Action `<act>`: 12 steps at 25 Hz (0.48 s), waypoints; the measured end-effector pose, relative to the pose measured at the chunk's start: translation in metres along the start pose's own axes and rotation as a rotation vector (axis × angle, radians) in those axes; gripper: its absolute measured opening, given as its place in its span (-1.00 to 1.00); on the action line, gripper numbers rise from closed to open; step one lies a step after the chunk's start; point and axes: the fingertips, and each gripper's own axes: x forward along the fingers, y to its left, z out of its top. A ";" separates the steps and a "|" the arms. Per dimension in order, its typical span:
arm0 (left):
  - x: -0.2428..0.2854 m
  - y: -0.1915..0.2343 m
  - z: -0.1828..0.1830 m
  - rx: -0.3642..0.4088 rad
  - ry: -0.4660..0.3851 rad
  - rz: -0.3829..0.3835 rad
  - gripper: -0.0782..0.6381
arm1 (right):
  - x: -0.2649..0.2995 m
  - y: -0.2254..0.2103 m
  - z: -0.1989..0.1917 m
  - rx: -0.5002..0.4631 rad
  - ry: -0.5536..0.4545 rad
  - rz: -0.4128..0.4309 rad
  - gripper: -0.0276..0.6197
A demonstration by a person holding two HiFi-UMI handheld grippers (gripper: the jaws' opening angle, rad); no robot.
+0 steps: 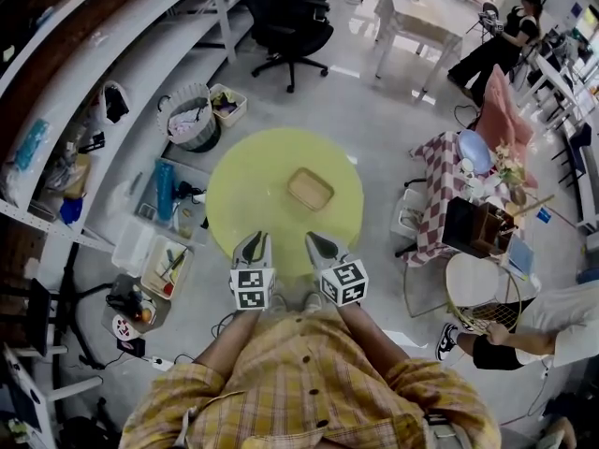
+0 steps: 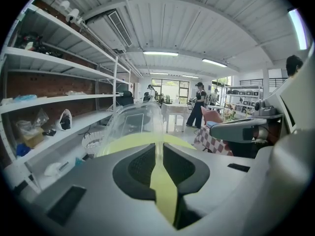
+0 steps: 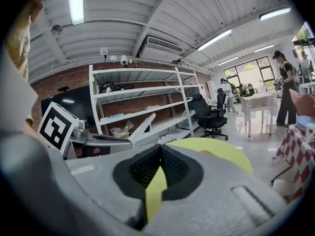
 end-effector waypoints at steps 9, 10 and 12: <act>-0.001 -0.010 -0.004 0.028 0.002 -0.014 -0.64 | -0.002 0.000 -0.003 -0.007 0.004 0.004 -0.92; -0.001 -0.011 -0.004 0.027 0.007 -0.016 -0.64 | -0.002 0.000 -0.003 -0.007 0.005 0.003 -0.92; -0.002 -0.011 -0.006 0.028 0.012 -0.014 -0.64 | -0.002 0.000 -0.005 -0.008 0.008 0.002 -0.92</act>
